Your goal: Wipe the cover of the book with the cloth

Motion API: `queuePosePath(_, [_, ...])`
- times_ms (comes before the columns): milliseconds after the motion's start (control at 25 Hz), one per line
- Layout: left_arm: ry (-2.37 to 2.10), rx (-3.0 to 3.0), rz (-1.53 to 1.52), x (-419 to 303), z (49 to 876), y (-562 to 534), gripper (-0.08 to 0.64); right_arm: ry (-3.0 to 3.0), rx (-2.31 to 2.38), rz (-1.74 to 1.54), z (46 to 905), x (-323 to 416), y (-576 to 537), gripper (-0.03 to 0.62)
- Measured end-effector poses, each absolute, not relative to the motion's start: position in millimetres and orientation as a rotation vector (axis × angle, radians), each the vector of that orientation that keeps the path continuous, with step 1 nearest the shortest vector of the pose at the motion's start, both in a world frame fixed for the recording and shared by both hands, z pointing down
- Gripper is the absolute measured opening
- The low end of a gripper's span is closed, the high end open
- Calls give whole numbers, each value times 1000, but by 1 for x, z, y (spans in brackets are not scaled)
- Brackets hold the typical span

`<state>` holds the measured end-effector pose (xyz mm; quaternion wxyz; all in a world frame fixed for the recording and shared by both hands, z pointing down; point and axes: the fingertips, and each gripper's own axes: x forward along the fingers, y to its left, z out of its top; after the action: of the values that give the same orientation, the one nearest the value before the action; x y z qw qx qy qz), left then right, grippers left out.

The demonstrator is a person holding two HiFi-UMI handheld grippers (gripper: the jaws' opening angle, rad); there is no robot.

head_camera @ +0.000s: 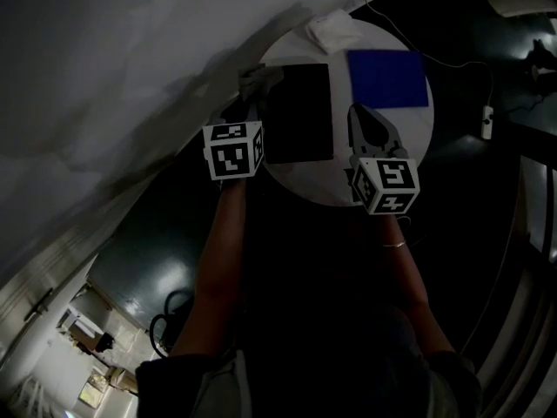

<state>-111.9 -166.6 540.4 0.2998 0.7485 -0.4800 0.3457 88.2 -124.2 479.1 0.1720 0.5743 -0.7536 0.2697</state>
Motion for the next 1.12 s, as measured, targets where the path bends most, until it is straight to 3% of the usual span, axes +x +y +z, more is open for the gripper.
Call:
queuePosePath(600, [-824, 2230, 1003, 62, 545, -120, 35, -1966, 1871, 824, 476, 167, -66, 29])
queuePosePath(1120, [-853, 2149, 1015, 21, 566, -124, 34, -2018, 1764, 817, 482, 123, -85, 29])
